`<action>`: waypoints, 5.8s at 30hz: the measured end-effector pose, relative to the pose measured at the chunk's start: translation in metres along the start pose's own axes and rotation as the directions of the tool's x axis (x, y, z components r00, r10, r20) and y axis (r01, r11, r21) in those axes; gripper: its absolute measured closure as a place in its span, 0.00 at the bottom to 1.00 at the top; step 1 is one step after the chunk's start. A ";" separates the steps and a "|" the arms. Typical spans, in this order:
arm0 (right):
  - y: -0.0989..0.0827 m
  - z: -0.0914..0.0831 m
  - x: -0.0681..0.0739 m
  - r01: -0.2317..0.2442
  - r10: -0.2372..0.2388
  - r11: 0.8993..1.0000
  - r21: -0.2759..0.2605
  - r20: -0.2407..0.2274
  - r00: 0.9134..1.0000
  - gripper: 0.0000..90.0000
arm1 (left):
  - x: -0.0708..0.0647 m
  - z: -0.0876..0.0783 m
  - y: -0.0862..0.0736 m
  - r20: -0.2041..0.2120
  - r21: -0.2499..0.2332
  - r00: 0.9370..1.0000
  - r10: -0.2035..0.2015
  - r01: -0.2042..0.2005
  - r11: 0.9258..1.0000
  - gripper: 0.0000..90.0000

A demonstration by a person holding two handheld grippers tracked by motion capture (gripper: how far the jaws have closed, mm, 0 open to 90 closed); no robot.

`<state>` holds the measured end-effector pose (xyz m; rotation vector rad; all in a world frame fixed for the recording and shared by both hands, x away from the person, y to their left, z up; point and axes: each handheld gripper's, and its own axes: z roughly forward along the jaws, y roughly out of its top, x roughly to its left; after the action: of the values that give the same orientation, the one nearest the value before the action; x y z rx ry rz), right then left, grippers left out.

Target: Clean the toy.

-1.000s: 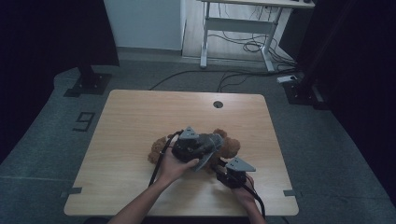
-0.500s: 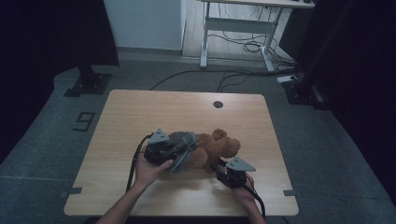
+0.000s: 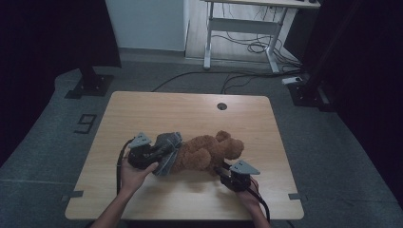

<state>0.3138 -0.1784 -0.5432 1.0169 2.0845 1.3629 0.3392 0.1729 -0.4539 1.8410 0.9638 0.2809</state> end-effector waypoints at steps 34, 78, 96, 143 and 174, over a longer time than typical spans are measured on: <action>0.048 0.011 -0.009 -0.034 0.060 0.976 0.213 -0.115 0.992 0.20 | -0.011 0.003 -0.038 0.113 -0.002 0.993 -0.041 0.041 0.999 0.83; 0.011 -0.002 0.003 0.036 -0.023 0.991 0.133 -0.102 0.994 0.47 | 0.006 0.034 0.020 -0.017 -0.002 0.999 -0.038 0.038 0.999 0.85; 0.008 -0.002 0.005 0.023 -0.007 0.988 0.153 -0.105 0.994 0.47 | 0.055 0.014 -0.032 -0.168 0.087 0.980 -0.103 0.118 0.989 0.84; 0.005 -0.003 -0.001 -0.006 0.027 0.987 0.158 -0.131 0.991 0.44 | 0.087 -0.066 -0.083 -0.429 0.140 0.900 -0.076 0.149 0.979 0.66; 0.005 0.002 0.006 0.077 -0.059 0.982 0.174 -0.106 0.993 0.39 | 0.004 0.018 -0.058 -0.013 0.110 0.999 -0.042 0.043 0.993 0.24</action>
<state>0.3135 -0.1716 -0.5398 0.9545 2.3278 1.2349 0.3234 0.1742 -0.5132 1.9179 1.0427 0.2160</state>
